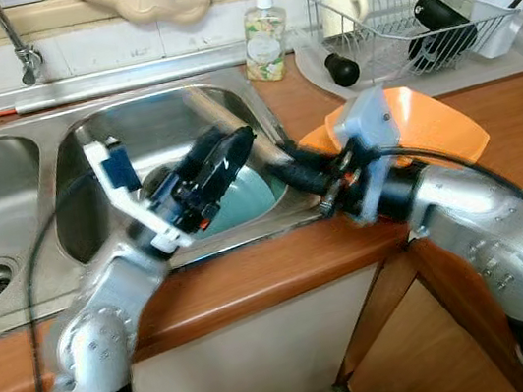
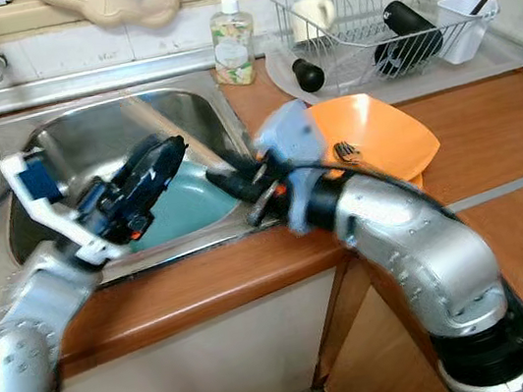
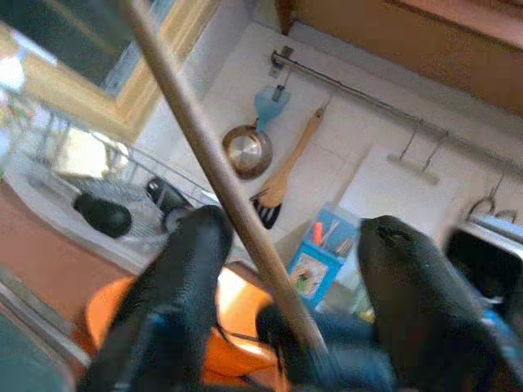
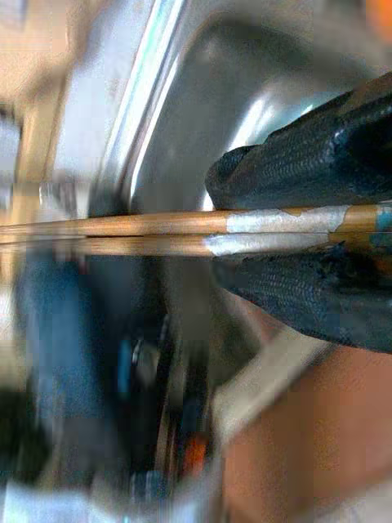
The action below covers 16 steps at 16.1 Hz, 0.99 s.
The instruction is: Kitchen organization
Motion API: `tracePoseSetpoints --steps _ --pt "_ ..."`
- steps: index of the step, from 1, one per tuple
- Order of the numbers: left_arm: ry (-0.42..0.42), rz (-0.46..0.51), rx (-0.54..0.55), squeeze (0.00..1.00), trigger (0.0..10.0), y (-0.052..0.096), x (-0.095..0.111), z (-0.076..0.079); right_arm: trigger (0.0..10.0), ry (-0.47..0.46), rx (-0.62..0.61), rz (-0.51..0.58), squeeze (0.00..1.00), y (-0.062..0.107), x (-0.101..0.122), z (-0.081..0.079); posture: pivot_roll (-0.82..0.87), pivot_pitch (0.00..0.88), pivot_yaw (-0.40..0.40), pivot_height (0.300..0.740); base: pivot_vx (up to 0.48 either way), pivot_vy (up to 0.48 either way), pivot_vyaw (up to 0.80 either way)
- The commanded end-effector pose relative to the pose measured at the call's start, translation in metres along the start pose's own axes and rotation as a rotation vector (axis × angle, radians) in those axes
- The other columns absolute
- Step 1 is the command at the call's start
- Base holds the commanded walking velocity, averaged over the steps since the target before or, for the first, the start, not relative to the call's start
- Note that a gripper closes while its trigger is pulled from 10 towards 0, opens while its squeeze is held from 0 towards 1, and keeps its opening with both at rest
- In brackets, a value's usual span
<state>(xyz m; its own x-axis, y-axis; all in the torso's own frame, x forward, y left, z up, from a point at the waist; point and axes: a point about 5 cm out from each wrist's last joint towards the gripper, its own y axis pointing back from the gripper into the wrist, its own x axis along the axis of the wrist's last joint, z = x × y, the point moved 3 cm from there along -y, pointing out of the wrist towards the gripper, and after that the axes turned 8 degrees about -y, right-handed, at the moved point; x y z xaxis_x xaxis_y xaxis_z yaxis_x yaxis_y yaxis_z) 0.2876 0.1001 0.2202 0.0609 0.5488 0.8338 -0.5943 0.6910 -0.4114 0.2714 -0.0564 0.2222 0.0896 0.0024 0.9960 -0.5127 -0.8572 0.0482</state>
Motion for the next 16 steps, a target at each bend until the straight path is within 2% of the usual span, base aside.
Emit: tracePoseSetpoints --steps 1,3,5,15,16 --pt "0.013 -0.001 -0.009 0.0 0.0 -0.003 0.001 0.001 0.0 0.024 0.007 0.011 0.0 0.001 0.002 -0.002 -0.14 0.0 -0.017 0.74 0.0 0.0 0.0" --pt "0.046 0.022 0.046 0.0 0.0 -0.003 0.002 -0.006 0.0 0.035 0.006 0.028 0.0 -0.001 0.003 -0.002 -0.14 0.0 -0.018 0.74 0.0 0.0 0.0" --pt "0.031 -0.004 0.093 0.0 0.0 0.0 -0.003 -0.014 0.0 0.036 -0.004 0.038 0.0 -0.001 0.004 -0.002 -0.14 0.0 -0.019 0.74 0.0 0.0 0.0" --pt "0.104 0.024 0.108 0.0 0.0 0.004 -0.004 -0.016 0.0 0.039 -0.021 0.063 0.0 -0.006 0.008 0.002 -0.14 0.0 -0.025 0.74 0.0 0.0 0.0" --pt "0.107 0.024 0.11 0.0 0.0 0.004 -0.004 -0.016 0.5 0.04 -0.022 0.064 0.0 -0.006 0.008 0.002 -0.14 0.0 -0.024 0.74 0.0 0.0 0.0"
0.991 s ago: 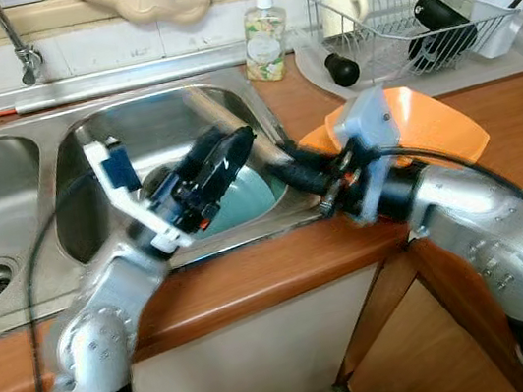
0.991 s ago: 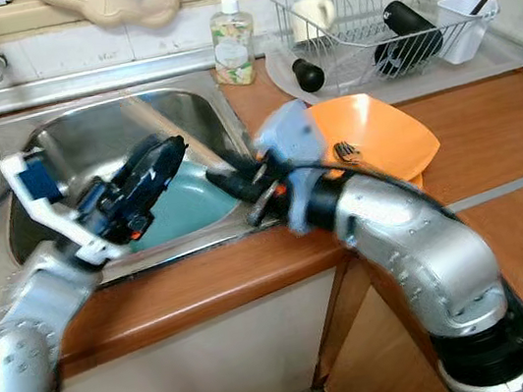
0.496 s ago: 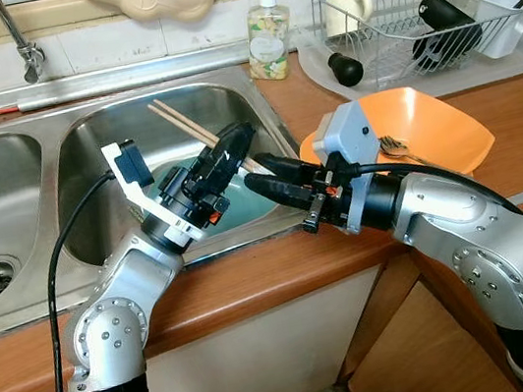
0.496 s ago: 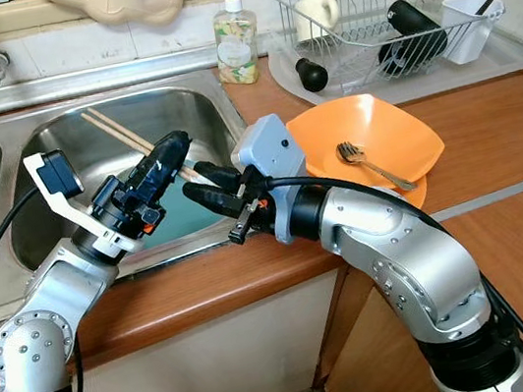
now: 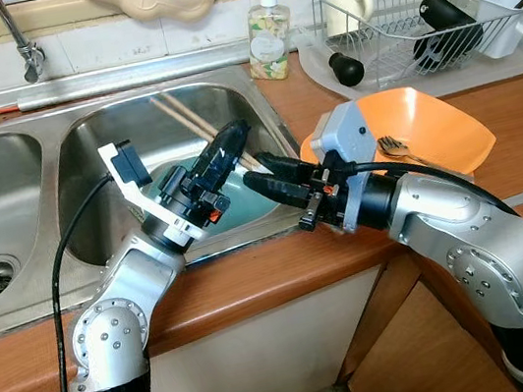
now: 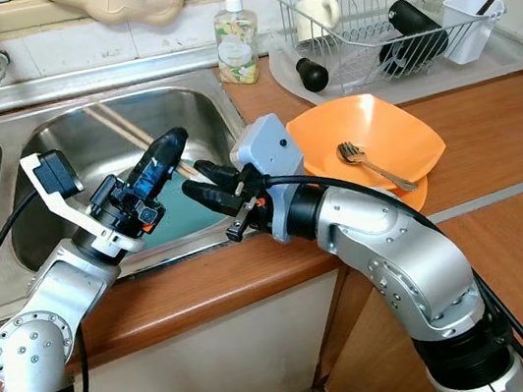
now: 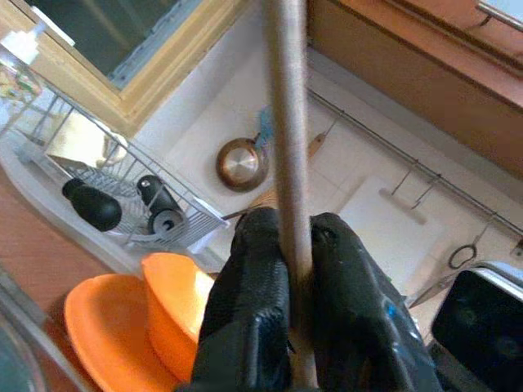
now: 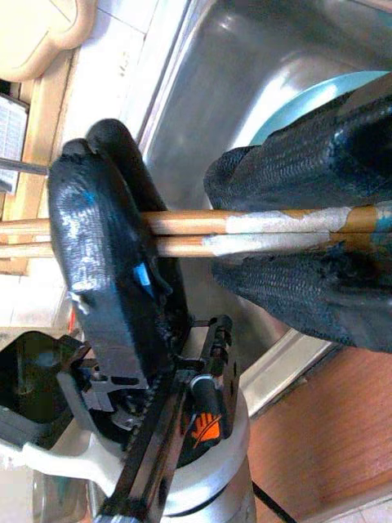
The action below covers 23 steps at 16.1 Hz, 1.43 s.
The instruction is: Kitchen organization
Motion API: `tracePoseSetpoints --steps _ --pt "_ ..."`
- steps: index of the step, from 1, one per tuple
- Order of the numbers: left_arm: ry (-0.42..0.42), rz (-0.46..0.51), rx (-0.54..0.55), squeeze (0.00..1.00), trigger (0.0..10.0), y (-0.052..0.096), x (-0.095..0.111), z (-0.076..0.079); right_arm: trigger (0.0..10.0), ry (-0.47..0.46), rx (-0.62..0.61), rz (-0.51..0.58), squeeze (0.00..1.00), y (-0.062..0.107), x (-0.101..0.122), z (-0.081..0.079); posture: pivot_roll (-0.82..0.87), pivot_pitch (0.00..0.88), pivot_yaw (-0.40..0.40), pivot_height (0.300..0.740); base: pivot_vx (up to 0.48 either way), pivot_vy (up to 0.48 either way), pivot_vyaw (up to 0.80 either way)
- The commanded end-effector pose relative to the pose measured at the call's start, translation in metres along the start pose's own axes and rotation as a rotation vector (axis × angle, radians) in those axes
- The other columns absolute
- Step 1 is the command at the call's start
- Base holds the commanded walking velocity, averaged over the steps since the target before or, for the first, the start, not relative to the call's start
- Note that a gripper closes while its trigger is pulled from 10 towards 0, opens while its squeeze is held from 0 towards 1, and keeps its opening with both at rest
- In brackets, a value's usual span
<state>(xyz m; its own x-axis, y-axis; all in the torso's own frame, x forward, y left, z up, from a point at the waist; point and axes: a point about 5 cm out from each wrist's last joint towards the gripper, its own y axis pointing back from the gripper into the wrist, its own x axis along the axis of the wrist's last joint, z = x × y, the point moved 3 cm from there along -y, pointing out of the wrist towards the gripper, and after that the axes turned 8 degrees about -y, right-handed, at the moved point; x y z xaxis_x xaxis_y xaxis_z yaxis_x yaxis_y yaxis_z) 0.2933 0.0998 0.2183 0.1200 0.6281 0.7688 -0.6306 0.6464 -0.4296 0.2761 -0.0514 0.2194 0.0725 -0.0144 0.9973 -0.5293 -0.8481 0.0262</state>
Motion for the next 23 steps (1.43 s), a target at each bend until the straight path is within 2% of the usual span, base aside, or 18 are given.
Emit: tracePoseSetpoints --steps 1,2,3,5,6,7,8,9,10,12,14,15,18,19,20,21,22,23 --pt "-0.005 -0.019 0.074 0.0 0.0 0.007 -0.002 -0.012 2.4 0.038 -0.006 0.041 0.0 0.001 0.01 0.001 -0.14 0.0 -0.024 0.74 0.0 0.0 0.0" --pt "-0.005 -0.02 0.076 0.0 0.0 0.007 -0.002 -0.012 2.4 0.04 -0.007 0.041 0.0 0.001 0.01 0.001 -0.14 0.0 -0.024 0.74 0.0 0.0 0.0" --pt "-0.006 -0.02 0.08 0.0 0.0 0.007 -0.002 -0.013 9.8 0.049 -0.008 0.038 0.0 0.001 0.01 0.001 -0.15 0.0 -0.023 0.74 0.0 0.0 0.0" --pt "-0.014 -0.019 0.09 0.0 0.0 0.007 -0.001 -0.014 10.0 0.039 -0.007 0.033 0.0 0.001 0.01 0.001 -0.15 0.0 -0.022 0.74 0.0 0.0 0.0" --pt "-0.02 -0.019 0.094 0.0 0.0 0.007 -0.001 -0.015 10.0 0.024 -0.004 0.03 0.92 0.001 0.009 0.001 -0.15 0.0 -0.022 0.74 0.0 0.0 0.0" --pt "-0.024 -0.02 0.096 0.0 0.0 0.007 0.0 -0.015 10.0 0.012 -0.001 0.03 0.92 0.001 0.009 0.001 -0.15 0.0 -0.022 0.74 0.0 0.0 0.0" --pt "-0.052 0.004 0.144 0.0 0.0 0.008 0.008 -0.024 10.0 0.024 -0.023 0.028 1.0 0.002 0.01 0.004 -0.15 0.0 -0.022 0.74 0.0 0.0 0.0" --pt "-0.059 0.013 0.162 0.0 0.0 0.008 0.011 -0.027 10.0 0.029 -0.03 0.026 0.84 0.002 0.01 0.005 -0.15 0.0 -0.023 0.74 0.0 0.0 0.0" --pt "-0.085 0.034 0.215 0.0 0.0 0.009 0.018 -0.036 10.0 0.031 -0.043 0.02 0.0 0.004 0.009 0.007 -0.15 0.0 -0.024 0.74 0.0 0.0 0.0" --pt "-0.118 0.079 0.313 0.0 0.0 0.013 0.033 -0.053 10.0 0.035 -0.055 0.01 0.0 0.007 0.009 0.009 -0.15 0.0 -0.019 0.74 0.0 0.0 0.0" --pt "-0.119 0.153 0.482 0.0 0.0 0.017 0.049 -0.08 10.0 0.04 -0.057 -0.002 0.0 0.009 0.009 0.008 -0.16 0.0 -0.013 0.74 0.0 0.0 0.0" --pt "-0.108 0.172 0.571 0.0 0.0 0.02 0.051 -0.093 10.0 0.036 -0.057 -0.015 0.0 0.009 0.007 0.007 -0.16 0.0 -0.01 0.74 0.0 0.0 0.0" --pt "-0.086 0.145 0.694 0.0 0.0 0.021 0.046 -0.11 10.0 0.037 -0.056 -0.026 0.0 0.009 0.006 0.006 -0.17 0.0 -0.008 0.74 0.0 0.0 0.0" --pt "-0.091 0.057 0.776 0.0 10.0 0.02 0.036 -0.122 10.0 0.043 -0.057 -0.033 0.0 0.009 0.006 0.005 -0.17 0.0 -0.006 0.74 0.0 0.0 0.0" --pt "-0.104 -0.024 0.863 0.0 10.0 0.021 0.028 -0.134 10.0 0.048 -0.059 -0.039 0.0 0.009 0.005 0.005 -0.18 0.0 -0.004 0.74 0.0 0.0 0.0" --pt "-0.107 -0.068 0.93 0.44 10.0 0.024 0.024 -0.143 10.0 0.05 -0.06 -0.042 0.0 0.008 0.005 0.005 -0.18 0.0 0.0 0.74 0.0 0.0 0.0" --pt "-0.101 -0.084 0.972 1.0 10.0 0.027 0.022 -0.148 10.0 0.053 -0.059 -0.044 0.0 0.007 0.006 0.005 -0.19 0.0 0.006 0.74 0.0 0.0 0.0" --pt "-0.09 -0.093 0.985 1.0 10.0 0.027 0.021 -0.151 10.0 0.056 -0.06 -0.045 0.0 0.007 0.006 0.004 -0.19 0.0 0.01 0.74 0.0 0.0 0.0"
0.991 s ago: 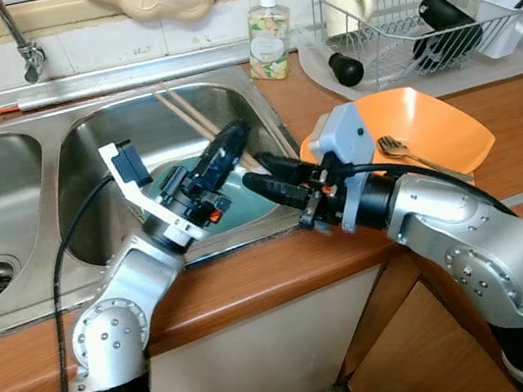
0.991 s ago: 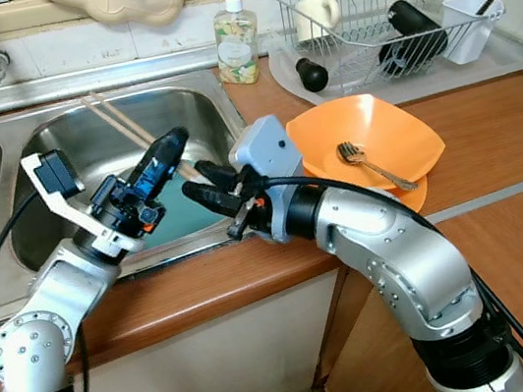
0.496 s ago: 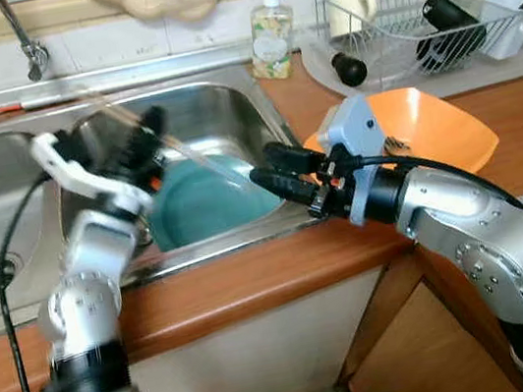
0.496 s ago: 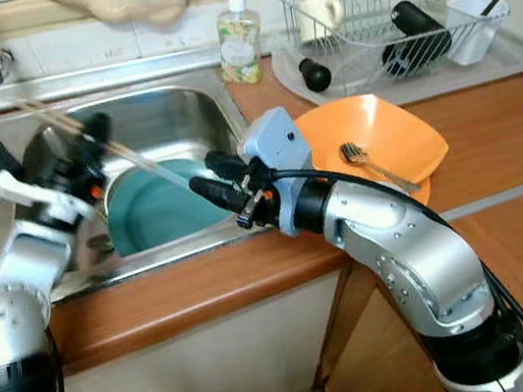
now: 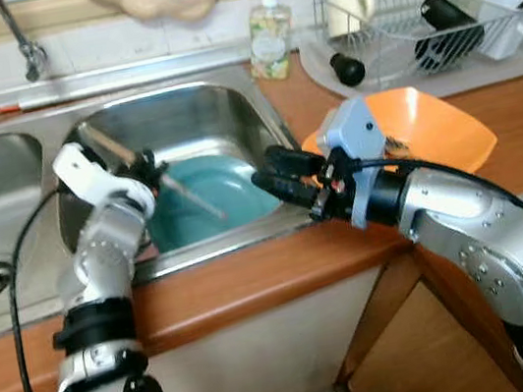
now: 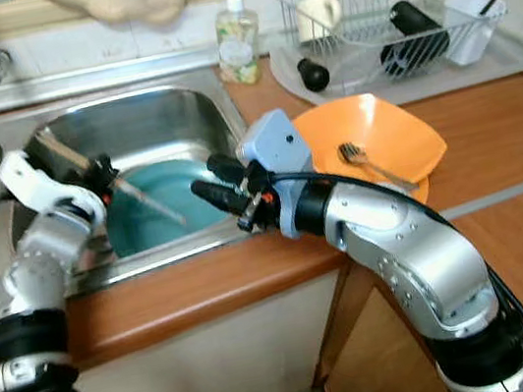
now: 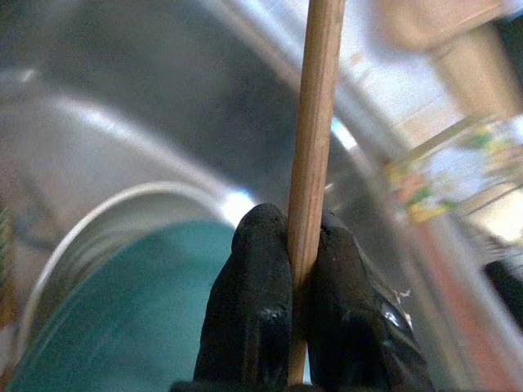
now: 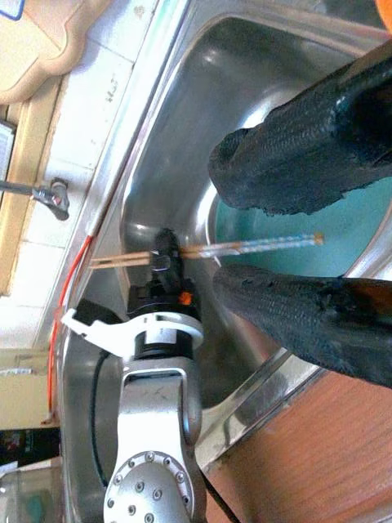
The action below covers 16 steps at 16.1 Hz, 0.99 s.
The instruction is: Kitchen organization
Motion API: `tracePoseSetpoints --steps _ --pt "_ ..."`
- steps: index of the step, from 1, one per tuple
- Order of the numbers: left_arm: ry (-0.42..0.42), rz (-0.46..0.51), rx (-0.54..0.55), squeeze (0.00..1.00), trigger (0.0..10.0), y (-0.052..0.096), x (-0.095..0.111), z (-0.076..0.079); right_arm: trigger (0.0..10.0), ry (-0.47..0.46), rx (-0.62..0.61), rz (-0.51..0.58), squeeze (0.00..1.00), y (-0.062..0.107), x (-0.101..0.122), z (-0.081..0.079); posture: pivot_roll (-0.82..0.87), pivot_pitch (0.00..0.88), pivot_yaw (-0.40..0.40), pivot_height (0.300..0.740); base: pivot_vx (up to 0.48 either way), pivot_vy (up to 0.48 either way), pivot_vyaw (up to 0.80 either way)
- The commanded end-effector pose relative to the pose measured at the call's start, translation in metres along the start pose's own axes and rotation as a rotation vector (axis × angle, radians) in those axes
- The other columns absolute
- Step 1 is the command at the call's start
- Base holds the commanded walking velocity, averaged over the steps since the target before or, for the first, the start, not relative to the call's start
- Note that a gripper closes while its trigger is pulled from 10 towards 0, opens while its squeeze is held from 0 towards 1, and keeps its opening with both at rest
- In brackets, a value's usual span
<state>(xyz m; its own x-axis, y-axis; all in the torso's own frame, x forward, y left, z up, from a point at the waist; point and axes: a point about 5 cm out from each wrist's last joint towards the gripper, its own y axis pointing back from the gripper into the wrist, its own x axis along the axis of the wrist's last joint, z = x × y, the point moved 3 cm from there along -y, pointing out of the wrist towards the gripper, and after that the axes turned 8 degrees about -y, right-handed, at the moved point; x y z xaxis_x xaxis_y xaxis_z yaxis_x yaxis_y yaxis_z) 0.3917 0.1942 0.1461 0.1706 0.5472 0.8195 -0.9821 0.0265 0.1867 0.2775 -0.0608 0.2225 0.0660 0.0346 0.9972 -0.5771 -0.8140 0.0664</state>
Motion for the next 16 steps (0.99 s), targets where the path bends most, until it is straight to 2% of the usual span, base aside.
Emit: tracePoseSetpoints --steps 1,5,10,13,14,15,16 --pt "-0.018 -0.018 0.009 1.0 10.0 -0.002 0.003 0.001 10.0 0.025 -0.005 -0.008 0.0 0.001 0.003 -0.001 -0.2 0.0 0.017 0.74 0.0 0.0 0.0" --pt "-0.054 -0.11 0.054 1.0 10.0 -0.007 -0.01 -0.005 10.0 0.023 -0.031 -0.014 0.0 0.004 0.001 -0.002 -0.2 0.0 0.029 0.74 0.0 0.0 0.0" --pt "-0.099 -0.11 0.06 1.0 10.0 -0.005 -0.008 -0.008 10.0 0.032 -0.07 0.011 0.0 0.005 0.007 0.003 -0.2 0.0 0.026 0.74 0.0 0.0 0.0" --pt "-0.209 -0.097 0.001 1.0 10.0 0.0 -0.003 -0.004 10.0 0.062 -0.151 0.064 0.0 0.008 0.019 0.015 -0.19 0.0 0.024 0.74 0.0 0.0 0.0" --pt "-0.301 -0.096 -0.034 1.0 10.0 0.005 -0.003 -0.003 10.0 0.069 -0.208 0.098 0.0 0.014 0.028 0.024 -0.18 0.0 0.021 0.74 0.0 0.0 0.0" --pt "-0.339 -0.085 -0.058 1.0 10.0 0.007 -0.002 -0.001 10.0 0.07 -0.231 0.11 0.0 0.017 0.031 0.028 -0.18 0.0 0.02 0.74 0.0 0.0 0.0" --pt "-0.386 -0.05 -0.138 0.07 10.0 0.014 -0.001 0.008 10.0 0.064 -0.277 0.131 0.0 0.024 0.036 0.037 -0.18 0.0 0.015 0.74 0.0 0.0 0.0"
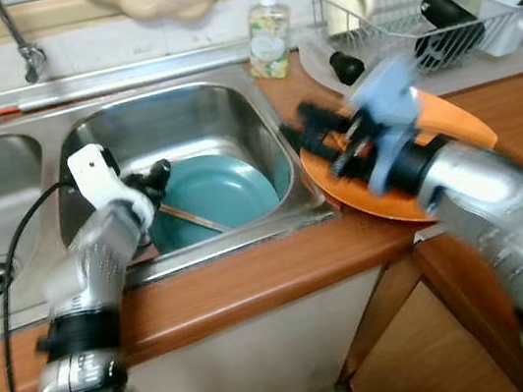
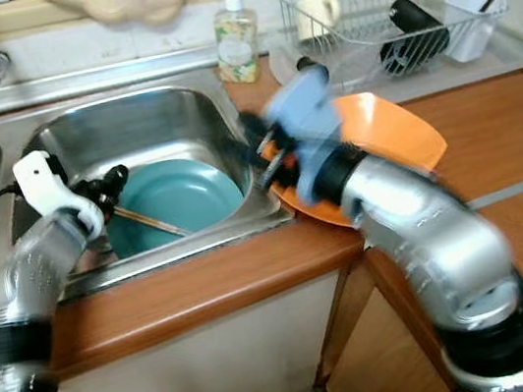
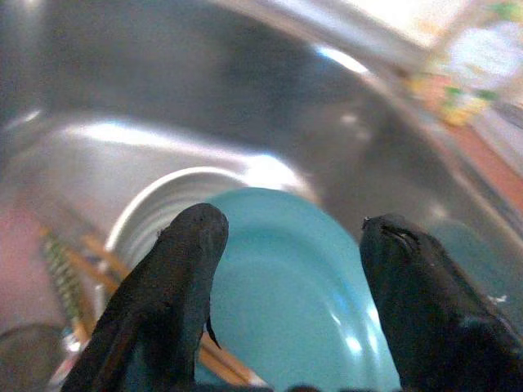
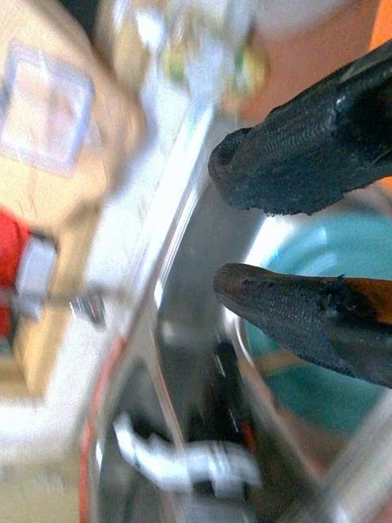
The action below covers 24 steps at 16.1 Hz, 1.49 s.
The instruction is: Kitchen organization
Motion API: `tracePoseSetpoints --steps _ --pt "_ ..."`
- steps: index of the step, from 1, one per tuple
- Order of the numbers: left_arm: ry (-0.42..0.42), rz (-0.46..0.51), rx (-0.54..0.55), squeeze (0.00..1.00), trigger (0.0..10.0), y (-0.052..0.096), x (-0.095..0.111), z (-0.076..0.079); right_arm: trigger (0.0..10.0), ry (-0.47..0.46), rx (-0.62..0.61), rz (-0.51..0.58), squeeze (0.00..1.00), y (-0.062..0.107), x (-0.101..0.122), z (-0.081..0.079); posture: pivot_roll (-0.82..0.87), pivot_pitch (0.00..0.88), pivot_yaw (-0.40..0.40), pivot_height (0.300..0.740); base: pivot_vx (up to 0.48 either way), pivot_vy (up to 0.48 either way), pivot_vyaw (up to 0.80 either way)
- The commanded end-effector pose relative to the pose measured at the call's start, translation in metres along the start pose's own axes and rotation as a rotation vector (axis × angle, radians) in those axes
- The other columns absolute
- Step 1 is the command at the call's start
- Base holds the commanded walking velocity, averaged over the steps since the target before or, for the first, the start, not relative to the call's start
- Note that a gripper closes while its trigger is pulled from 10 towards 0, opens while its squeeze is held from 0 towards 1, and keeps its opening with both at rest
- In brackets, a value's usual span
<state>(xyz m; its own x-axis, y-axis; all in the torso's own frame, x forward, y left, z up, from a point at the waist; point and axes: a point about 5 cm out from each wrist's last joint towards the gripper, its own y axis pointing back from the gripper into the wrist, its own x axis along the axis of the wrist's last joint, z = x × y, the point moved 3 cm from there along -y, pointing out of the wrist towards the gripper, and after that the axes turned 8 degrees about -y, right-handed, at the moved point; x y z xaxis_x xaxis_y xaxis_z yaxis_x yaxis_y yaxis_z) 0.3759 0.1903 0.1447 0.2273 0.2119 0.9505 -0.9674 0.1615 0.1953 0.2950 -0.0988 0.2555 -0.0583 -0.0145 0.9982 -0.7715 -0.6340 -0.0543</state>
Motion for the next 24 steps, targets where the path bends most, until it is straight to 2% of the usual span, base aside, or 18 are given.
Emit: tracePoseSetpoints --steps 1,2,5,6,7,8,9,10,11,12,15,16,18,21,24 --pt "-0.056 0.049 -0.065 0.0 10.0 0.003 0.01 0.011 10.0 -0.003 -0.041 0.02 0.6 0.004 0.006 0.011 -0.18 0.0 0.013 0.74 0.0 0.0 0.0" --pt "-0.082 0.083 -0.112 0.0 10.0 0.008 0.013 0.018 10.0 -0.013 -0.083 0.03 1.0 0.008 0.008 0.022 -0.18 0.0 0.011 0.74 0.0 0.0 0.0" --pt "-0.166 0.146 -0.3 0.0 10.0 0.024 0.016 0.043 10.0 -0.04 -0.234 0.041 1.0 0.022 0.01 0.057 -0.18 0.0 0.004 0.74 0.0 0.0 0.0" --pt "-0.196 0.156 -0.391 0.0 10.0 0.032 0.014 0.056 10.0 -0.062 -0.333 0.052 1.0 0.033 0.011 0.076 -0.18 0.0 0.0 0.74 0.0 0.0 0.0" --pt "-0.2 0.157 -0.408 0.0 10.0 0.034 0.014 0.059 10.0 -0.066 -0.352 0.056 1.0 0.036 0.011 0.08 -0.18 0.0 0.0 0.74 0.0 0.0 0.0" --pt "-0.198 0.164 -0.46 0.0 10.0 0.039 0.013 0.066 10.0 -0.079 -0.447 0.061 1.0 0.047 0.012 0.098 -0.18 0.0 0.0 0.74 0.0 0.0 0.0" --pt "-0.196 0.166 -0.485 0.0 10.0 0.042 0.013 0.069 10.0 -0.081 -0.502 0.059 1.0 0.053 0.012 0.108 -0.18 0.0 0.002 0.74 0.0 0.0 0.0" --pt "-0.194 0.167 -0.544 0.0 10.0 0.048 0.011 0.076 10.0 -0.079 -0.654 0.036 1.0 0.07 0.01 0.132 -0.19 0.0 0.005 0.74 0.0 0.0 0.0" --pt "-0.193 0.164 -0.618 0.0 10.0 0.056 0.009 0.084 10.0 -0.079 -0.798 0.009 0.37 0.089 0.006 0.155 -0.19 0.0 0.005 0.74 0.0 0.0 0.0" --pt "-0.194 0.159 -0.664 0.0 10.0 0.062 0.007 0.089 10.0 -0.082 -0.869 -0.008 0.0 0.101 0.003 0.165 -0.19 0.0 0.005 0.74 0.0 0.0 0.0" --pt "-0.203 0.144 -0.705 0.0 10.0 0.067 0.003 0.092 10.0 -0.12 -1.002 -0.088 0.0 0.125 -0.012 0.179 -0.2 0.0 0.001 0.74 0.0 0.0 0.0" --pt "-0.203 0.136 -0.719 0.0 10.0 0.07 0.001 0.093 10.0 -0.118 -1.037 -0.169 0.0 0.134 -0.025 0.18 -0.2 0.0 -0.001 0.74 0.0 0.0 0.0" --pt "-0.202 0.129 -0.734 0.0 10.0 0.073 -0.001 0.095 10.0 -0.097 -1.056 -0.251 0.0 0.142 -0.038 0.177 -0.2 0.0 0.0 0.74 0.0 0.0 0.0" --pt "-0.202 0.124 -0.744 0.0 10.0 0.074 -0.003 0.097 10.0 -0.121 -0.955 -0.331 0.0 0.135 -0.052 0.158 -0.21 0.0 0.002 0.74 0.0 0.0 0.0" --pt "-0.198 0.127 -0.754 0.0 10.0 0.075 -0.003 0.098 10.0 -0.158 -0.846 -0.346 0.0 0.122 -0.057 0.135 -0.21 0.0 0.006 0.74 0.0 0.0 0.0"
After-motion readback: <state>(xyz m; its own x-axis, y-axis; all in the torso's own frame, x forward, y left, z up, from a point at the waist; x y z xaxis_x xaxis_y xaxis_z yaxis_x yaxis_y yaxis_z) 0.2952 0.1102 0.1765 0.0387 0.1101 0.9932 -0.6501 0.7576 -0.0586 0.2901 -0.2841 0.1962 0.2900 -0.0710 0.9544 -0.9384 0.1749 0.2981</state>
